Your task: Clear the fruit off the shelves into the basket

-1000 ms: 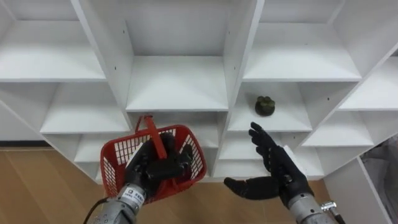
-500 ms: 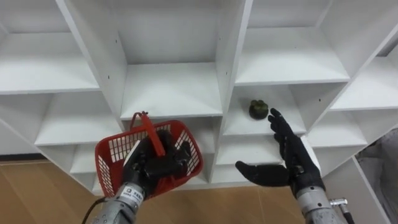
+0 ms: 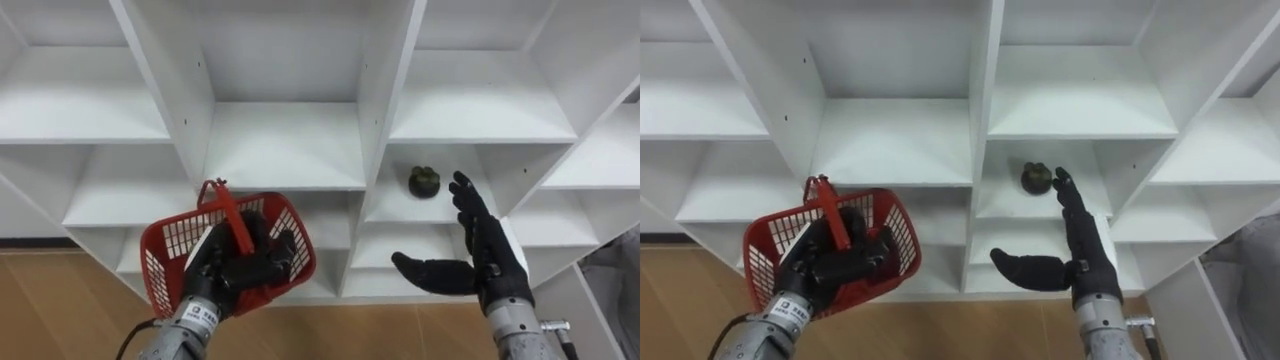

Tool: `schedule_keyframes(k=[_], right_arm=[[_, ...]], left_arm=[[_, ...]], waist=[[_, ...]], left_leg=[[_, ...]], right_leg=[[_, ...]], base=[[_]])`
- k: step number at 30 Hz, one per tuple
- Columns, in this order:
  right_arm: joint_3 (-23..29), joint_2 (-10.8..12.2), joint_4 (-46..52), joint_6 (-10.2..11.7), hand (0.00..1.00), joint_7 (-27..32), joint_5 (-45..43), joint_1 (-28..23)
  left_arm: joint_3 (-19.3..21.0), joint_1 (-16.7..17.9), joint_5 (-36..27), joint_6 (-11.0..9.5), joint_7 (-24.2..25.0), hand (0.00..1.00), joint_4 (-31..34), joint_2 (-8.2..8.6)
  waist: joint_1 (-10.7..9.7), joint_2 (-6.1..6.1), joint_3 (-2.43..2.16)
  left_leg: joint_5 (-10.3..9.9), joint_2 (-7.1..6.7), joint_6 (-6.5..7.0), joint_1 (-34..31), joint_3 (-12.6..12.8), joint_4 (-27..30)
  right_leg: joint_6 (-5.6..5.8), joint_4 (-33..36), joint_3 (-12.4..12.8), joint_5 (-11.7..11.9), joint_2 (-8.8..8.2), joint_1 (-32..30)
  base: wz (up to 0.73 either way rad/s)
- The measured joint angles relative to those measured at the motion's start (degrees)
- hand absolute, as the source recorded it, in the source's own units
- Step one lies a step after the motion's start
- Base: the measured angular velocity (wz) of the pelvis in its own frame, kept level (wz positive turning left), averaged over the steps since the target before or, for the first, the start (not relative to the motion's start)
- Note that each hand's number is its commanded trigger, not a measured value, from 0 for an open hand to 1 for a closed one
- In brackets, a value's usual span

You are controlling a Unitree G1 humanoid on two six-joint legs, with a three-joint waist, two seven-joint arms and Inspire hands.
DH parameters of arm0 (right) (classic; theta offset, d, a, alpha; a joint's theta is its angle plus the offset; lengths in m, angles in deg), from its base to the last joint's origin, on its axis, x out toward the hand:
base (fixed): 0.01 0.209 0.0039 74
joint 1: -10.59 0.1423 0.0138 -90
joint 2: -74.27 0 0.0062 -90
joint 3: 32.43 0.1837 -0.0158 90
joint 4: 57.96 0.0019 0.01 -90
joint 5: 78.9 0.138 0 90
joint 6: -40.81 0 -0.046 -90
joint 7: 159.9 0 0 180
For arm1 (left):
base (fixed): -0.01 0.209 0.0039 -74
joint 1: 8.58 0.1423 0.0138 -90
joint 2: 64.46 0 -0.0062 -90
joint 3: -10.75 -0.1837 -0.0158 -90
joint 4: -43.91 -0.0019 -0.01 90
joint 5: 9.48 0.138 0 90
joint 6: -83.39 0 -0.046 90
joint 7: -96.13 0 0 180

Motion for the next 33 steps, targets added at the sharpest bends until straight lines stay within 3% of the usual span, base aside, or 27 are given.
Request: schedule_keyframes(k=[16,20,24,33], right_arm=[[1.7,-0.97,-10.7,-0.05,0.0,4.06,0.18,9.1],[1.85,-3.43,-13.12,-0.08,0.0,5.36,1.27,12.36],[2.04,-4.42,-17.22,-0.11,0.0,7.66,1.53,16.29],[3.95,-5.14,-19.71,0.0,0.0,12.1,3.47,20.12]], left_arm=[[0.51,0.05,0.2,0.74,0.93,1.0,-0.02,-0.44],[1.06,-0.03,-0.35,1.65,2.01,1.0,-0.14,-1.45],[1.12,-0.05,-0.54,2.68,2.04,1.0,-0.17,-2.64],[1.18,-0.12,-0.57,2.69,2.24,1.0,-0.49,-2.6]], waist=[[0.14,0.33,-0.09],[0.3,0.44,-0.13],[0.31,0.51,-0.09],[1.39,0.92,0.22]], left_leg=[[0.02,-0.13,-0.03,-4.16,-2.87,1.29],[0.03,0.02,-0.03,-6.88,-2.99,2.51],[0.02,0.11,-0.03,-9.01,-3.25,3.97],[0.14,0.11,0.12,-13.2,-3.8,5.5]], right_leg=[[-0.06,-0.73,-2.9,0.02,-0.34,-1.82],[-0.14,0.3,-3.86,0.02,-0.91,-4.31],[-0.29,1.2,-5.96,0.0,-1.33,-6.03],[-0.56,2.58,-6.71,-0.09,-1.57,-9.69]], base=[[0.09],[0.07],[0.03],[0.05]])
